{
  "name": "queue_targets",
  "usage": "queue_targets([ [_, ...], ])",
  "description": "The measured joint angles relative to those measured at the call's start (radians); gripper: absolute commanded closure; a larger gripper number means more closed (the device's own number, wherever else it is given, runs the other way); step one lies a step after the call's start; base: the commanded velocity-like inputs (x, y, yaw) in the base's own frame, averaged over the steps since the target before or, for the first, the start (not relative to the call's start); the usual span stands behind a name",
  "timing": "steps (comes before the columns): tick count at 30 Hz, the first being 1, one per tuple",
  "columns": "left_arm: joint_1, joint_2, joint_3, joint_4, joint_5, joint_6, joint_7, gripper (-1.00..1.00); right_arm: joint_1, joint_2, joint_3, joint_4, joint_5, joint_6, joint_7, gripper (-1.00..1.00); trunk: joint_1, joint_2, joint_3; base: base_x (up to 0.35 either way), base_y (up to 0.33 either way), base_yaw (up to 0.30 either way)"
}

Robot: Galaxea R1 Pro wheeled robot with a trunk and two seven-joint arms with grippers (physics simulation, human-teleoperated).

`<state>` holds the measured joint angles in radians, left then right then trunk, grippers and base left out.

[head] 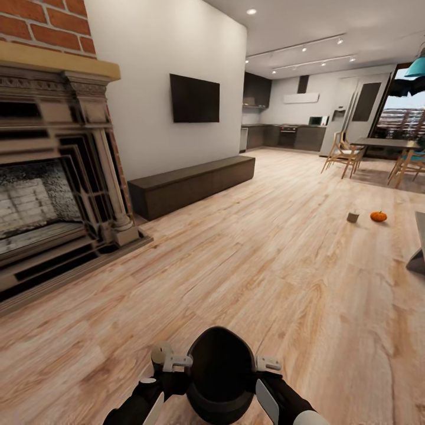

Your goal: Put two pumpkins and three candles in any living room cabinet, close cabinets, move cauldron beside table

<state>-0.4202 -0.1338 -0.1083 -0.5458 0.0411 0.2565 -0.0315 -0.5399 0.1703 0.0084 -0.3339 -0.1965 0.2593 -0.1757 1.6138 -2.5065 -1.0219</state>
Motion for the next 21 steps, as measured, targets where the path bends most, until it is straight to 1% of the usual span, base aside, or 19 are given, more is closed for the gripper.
queue_targets([
  [1, 0.0, 0.0, 0.0, 0.0, 0.0, 0.0, 0.0, -1.0, 0.0, 0.0, 0.0, 0.0, 0.0, 0.0, 0.0, -1.0, 0.0, 0.0, -0.004, 0.0, 0.0, 0.0],
  [11, 0.0, 0.0, -0.001, 0.0, -0.002, 0.0, 0.0, -1.0, 0.0, -0.002, -0.002, 0.0, -0.001, -0.001, -0.001, -1.0, 0.0, 0.0, -0.004, 0.0, 0.0, 0.0],
  [17, 0.0, 0.0, -0.001, 0.002, -0.002, 0.0, 0.001, -1.0, 0.0, -0.002, -0.003, 0.0, -0.001, -0.001, -0.003, -1.0, 0.003, -0.002, -0.027, 0.0, 0.0, 0.0],
  [21, 0.0, 0.0, -0.001, 0.015, -0.004, -0.001, 0.0, -1.0, 0.0, -0.002, -0.003, 0.0, -0.001, -0.002, -0.004, -1.0, 0.003, -0.002, -0.027, 0.0, 0.0, 0.0],
])
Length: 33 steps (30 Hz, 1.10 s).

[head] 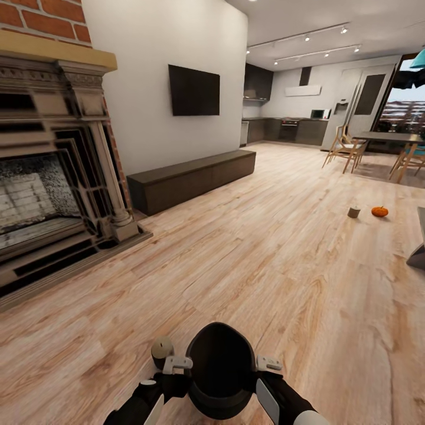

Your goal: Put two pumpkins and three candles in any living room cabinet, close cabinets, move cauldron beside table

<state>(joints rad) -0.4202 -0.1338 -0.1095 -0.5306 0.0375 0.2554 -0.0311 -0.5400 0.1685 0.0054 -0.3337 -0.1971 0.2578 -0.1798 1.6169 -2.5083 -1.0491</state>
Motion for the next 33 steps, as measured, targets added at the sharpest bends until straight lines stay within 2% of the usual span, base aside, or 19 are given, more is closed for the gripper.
queue_targets([
  [27, -0.001, -0.008, 0.001, -0.003, 0.006, -0.005, 0.0, -1.0, 0.0, 0.0, 0.0, 0.0, 0.002, -0.002, 0.0, -1.0, 0.0, 0.0, 0.0, 0.0, 0.0, 0.0],
  [33, -0.002, -0.01, 0.002, -0.004, 0.007, -0.028, 0.001, -1.0, 0.0, 0.0, 0.0, 0.0, 0.002, -0.012, 0.0, -1.0, 0.0, 0.0, 0.0, 0.0, 0.0, 0.0],
])
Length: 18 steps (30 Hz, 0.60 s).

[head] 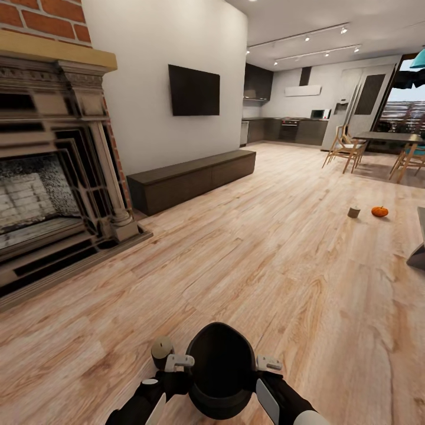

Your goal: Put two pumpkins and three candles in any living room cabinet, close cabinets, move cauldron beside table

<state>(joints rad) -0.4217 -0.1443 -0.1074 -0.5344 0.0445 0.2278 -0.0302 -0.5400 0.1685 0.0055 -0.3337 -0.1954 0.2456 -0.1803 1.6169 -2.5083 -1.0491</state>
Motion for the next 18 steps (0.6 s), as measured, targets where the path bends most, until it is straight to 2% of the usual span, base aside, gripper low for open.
queue_targets([
  [5, 0.0, 0.0, 0.0, -0.001, 0.001, -0.004, 0.0, -1.0, 0.0, 0.0, 0.0, 0.001, 0.0, -0.001, 0.0, -1.0, 0.002, -0.001, -0.019, 0.0, 0.0, 0.0],
  [14, 0.0, 0.0, 0.001, -0.001, 0.001, -0.006, 0.0, -1.0, 0.0, 0.002, 0.001, 0.019, 0.001, -0.004, 0.0, -1.0, 0.002, -0.001, -0.019, 0.0, 0.0, 0.0],
  [18, 0.0, 0.0, 0.002, -0.002, 0.002, -0.027, 0.0, -1.0, 0.0, 0.002, 0.001, 0.02, 0.001, -0.004, 0.0, -1.0, 0.003, -0.001, -0.023, 0.0, 0.0, 0.0],
])
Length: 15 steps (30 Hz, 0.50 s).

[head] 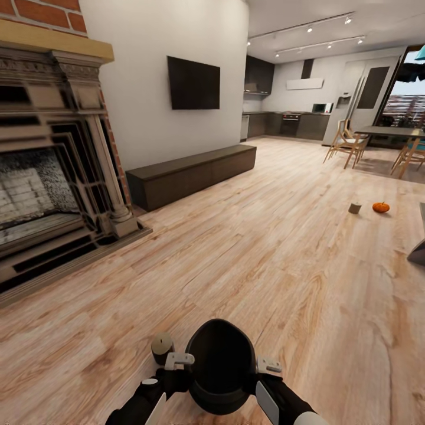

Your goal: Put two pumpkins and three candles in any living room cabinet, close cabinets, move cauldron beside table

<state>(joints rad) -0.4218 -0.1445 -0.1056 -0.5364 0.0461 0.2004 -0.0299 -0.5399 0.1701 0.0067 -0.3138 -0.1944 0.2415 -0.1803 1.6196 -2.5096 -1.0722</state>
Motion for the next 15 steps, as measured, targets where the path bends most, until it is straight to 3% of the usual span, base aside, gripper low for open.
queue_targets([
  [5, 0.0, 0.0, 0.002, 0.0, 0.001, -0.007, 0.0, -1.0, 0.0, 0.0, 0.0, -0.001, 0.0, -0.001, 0.0, -1.0, 0.002, -0.001, -0.019, 0.0, 0.0, 0.0],
  [15, 0.0, 0.0, 0.004, 0.0, 0.001, -0.009, 0.0, -1.0, 0.0, 0.0, 0.0, -0.001, 0.0, -0.001, 0.0, -1.0, 0.002, -0.001, -0.019, 0.0, 0.0, 0.0],
])
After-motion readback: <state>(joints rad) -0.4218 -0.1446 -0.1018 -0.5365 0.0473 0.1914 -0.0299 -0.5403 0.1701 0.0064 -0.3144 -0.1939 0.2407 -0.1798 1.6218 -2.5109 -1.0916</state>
